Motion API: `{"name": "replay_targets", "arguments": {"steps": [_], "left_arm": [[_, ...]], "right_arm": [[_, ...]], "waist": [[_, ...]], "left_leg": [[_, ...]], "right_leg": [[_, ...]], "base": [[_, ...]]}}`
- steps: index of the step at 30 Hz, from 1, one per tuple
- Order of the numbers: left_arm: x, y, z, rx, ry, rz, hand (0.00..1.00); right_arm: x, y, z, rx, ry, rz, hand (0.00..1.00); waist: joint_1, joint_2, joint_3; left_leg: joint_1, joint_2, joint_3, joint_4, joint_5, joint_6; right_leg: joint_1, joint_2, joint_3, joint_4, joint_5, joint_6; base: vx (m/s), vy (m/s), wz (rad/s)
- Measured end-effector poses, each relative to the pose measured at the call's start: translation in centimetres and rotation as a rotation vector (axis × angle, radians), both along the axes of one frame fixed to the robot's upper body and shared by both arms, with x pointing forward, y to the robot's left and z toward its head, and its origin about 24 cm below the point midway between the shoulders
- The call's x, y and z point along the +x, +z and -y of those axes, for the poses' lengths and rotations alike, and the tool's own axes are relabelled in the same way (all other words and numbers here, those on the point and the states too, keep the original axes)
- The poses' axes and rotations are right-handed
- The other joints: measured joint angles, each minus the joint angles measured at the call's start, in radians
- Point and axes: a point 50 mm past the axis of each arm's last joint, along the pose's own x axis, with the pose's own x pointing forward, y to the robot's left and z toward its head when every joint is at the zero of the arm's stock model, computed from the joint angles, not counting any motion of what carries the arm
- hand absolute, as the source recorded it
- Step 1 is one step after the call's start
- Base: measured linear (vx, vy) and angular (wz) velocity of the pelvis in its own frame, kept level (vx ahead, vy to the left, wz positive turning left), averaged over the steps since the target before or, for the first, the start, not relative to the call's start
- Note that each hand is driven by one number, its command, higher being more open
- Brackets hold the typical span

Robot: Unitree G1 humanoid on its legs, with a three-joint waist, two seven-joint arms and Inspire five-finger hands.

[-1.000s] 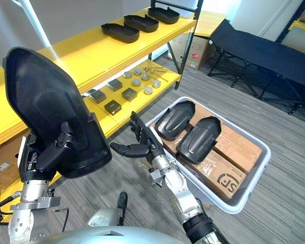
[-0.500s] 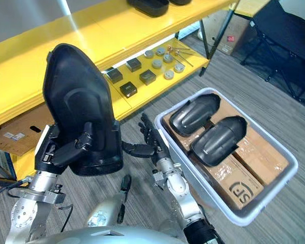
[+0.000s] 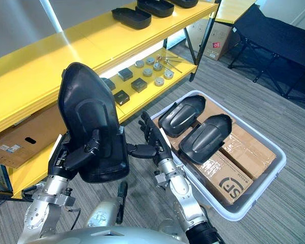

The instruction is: Walk over and take three plastic housings, then place them on the shelf

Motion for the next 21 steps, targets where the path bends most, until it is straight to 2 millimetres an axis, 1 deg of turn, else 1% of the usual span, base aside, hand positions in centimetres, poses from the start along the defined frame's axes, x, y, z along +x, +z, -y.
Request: {"name": "replay_targets", "arguments": {"steps": [1, 2, 3, 4, 5, 6, 7, 8, 9, 11, 12, 13, 14, 17, 19, 21], "left_arm": [[0.2, -0.1, 0.3, -0.015, -0.018, 0.000, 0.00], [0.4, -0.2, 0.7, -0.027, -0.036, -0.002, 0.00], [0.6, -0.2, 1.7, -0.046, -0.075, 0.002, 0.00], [0.5, -0.4, 2.1, -0.056, -0.090, -0.006, 0.00], [0.5, -0.7, 2.7, -0.066, -0.111, -0.021, 0.00], [0.5, -0.8, 2.9, -0.066, -0.119, -0.027, 0.00], [0.7, -1.0, 3.2, -0.066, -0.128, -0.034, 0.00], [0.7, -1.1, 3.1, -0.078, -0.124, -0.039, 0.00], [0.7, -1.1, 3.0, -0.095, -0.120, -0.044, 0.00], [0.7, -1.2, 2.1, -0.096, -0.085, -0.048, 0.00], [0.8, -1.2, 1.9, -0.091, -0.077, -0.050, 0.00], [0.8, -1.2, 1.8, -0.088, -0.064, -0.055, 0.00], [0.8, -1.2, 1.5, -0.088, -0.051, -0.057, 0.00], [0.5, -1.4, 1.3, -0.120, -0.037, -0.073, 0.00], [-0.3, -2.0, 1.4, -0.128, -0.033, -0.110, 0.00], [-0.8, -2.3, 1.8, -0.140, -0.039, -0.133, 0.00]], "right_arm": [[-0.2, -0.2, 0.6, -0.002, -0.022, -0.010, 1.00], [-0.5, -0.5, 1.2, 0.000, -0.052, -0.023, 1.00], [-0.8, -0.8, 2.2, 0.000, -0.097, -0.030, 1.00], [-0.9, -0.8, 2.6, 0.004, -0.115, -0.034, 1.00], [-0.9, -0.7, 2.8, 0.002, -0.151, -0.024, 1.00], [-0.9, -0.7, 2.7, 0.003, -0.168, -0.018, 1.00], [-0.7, -0.5, 2.6, 0.026, -0.202, -0.011, 1.00], [-0.4, -0.3, 2.3, 0.080, -0.222, -0.003, 1.00], [-0.4, -0.2, 2.1, 0.104, -0.234, 0.001, 1.00], [-0.4, 0.1, 1.5, 0.133, -0.258, 0.027, 1.00], [-0.4, 0.2, 1.4, 0.139, -0.262, 0.029, 1.00], [-0.2, 0.3, 1.2, 0.152, -0.267, 0.033, 1.00], [-0.2, 0.3, 0.8, 0.157, -0.257, 0.034, 1.00], [-0.2, 0.5, -0.1, 0.128, -0.215, 0.046, 1.00], [-0.1, 0.6, -0.7, 0.127, -0.184, 0.053, 1.00], [-0.1, 0.6, -0.8, 0.106, -0.183, 0.059, 1.00]], "waist": [[-0.008, 0.001, 0.003], [-0.025, -0.015, 0.006], [-0.037, -0.014, 0.008], [-0.037, -0.009, 0.006], [-0.039, 0.002, 0.001], [-0.040, 0.004, 0.001], [-0.038, -0.004, 0.006], [-0.026, -0.008, 0.007], [-0.023, -0.017, 0.008], [-0.020, -0.047, 0.006], [-0.019, -0.051, 0.006], [-0.013, -0.055, 0.007], [-0.009, -0.055, 0.007], [0.007, -0.055, 0.007], [0.006, -0.053, 0.006], [0.003, -0.048, 0.004]], "left_leg": [[-0.007, 0.007, 0.030, 0.004, -0.036, -0.004], [-0.021, 0.012, 0.089, 0.001, -0.099, -0.001], [-0.035, 0.020, 0.147, 0.008, -0.086, 0.004], [-0.030, 0.019, 0.157, 0.011, -0.078, -0.005], [-0.014, 0.021, 0.158, 0.022, -0.054, -0.010], [0.009, 0.020, 0.158, 0.011, -0.042, -0.010], [0.026, 0.009, 0.166, -0.049, 0.006, -0.004], [0.035, -0.006, 0.173, -0.083, 0.025, 0.014], [0.036, -0.016, 0.173, -0.097, 0.032, 0.021], [0.038, -0.053, 0.163, -0.143, 0.044, 0.038], [0.040, -0.061, 0.159, -0.152, 0.044, 0.038], [0.044, -0.080, 0.150, -0.163, 0.046, 0.042], [0.045, -0.093, 0.140, -0.163, 0.044, 0.047], [0.055, -0.109, 0.125, -0.163, 0.046, 0.053], [0.071, -0.107, 0.109, -0.163, 0.051, 0.057], [0.073, -0.101, 0.091, -0.163, 0.059, 0.054]], "right_leg": [[0.005, -0.006, -0.021, -0.002, -0.001, 0.001], [0.005, -0.023, -0.052, -0.013, 0.006, 0.004], [-0.007, -0.046, -0.080, -0.018, 0.017, 0.010], [-0.016, -0.053, -0.087, -0.020, 0.024, 0.012], [-0.025, -0.058, -0.097, -0.024, 0.035, 0.020], [-0.027, -0.060, -0.101, -0.028, 0.039, 0.025], [-0.033, -0.072, -0.104, -0.032, 0.051, 0.040], [-0.037, -0.082, -0.102, -0.044, 0.065, 0.052], [-0.035, -0.086, -0.105, -0.055, 0.071, 0.060], [-0.029, -0.110, -0.128, -0.087, 0.088, 0.084], [-0.026, -0.114, -0.129, -0.091, 0.090, 0.088], [-0.020, -0.127, -0.140, -0.093, 0.092, 0.092], [-0.015, -0.133, -0.156, -0.096, 0.094, 0.096], [0.011, -0.140, -0.172, -0.107, 0.095, 0.097], [0.038, -0.131, -0.185, -0.112, 0.095, 0.097], [0.053, -0.119, -0.202, -0.126, 0.095, 0.097]], "base": [[-0.16, -0.022, 0.69], [-0.10, -0.008, 0.96], [-0.12, -0.001, 0.84], [-0.04, 0.057, 0.61], [0.01, 0.070, 0.24], [0.06, 0.094, 0.28], [0.06, 0.093, 0.13], [0.06, 0.092, 0.10], [0.07, 0.108, 0.10], [0.10, 0.115, 0.30], [0.10, 0.110, 0.33], [0.09, 0.090, 0.33], [0.09, 0.081, 0.31], [0.05, 0.011, 0.23], [-0.02, -0.061, 0.14], [-0.05, -0.075, 0.21]]}}
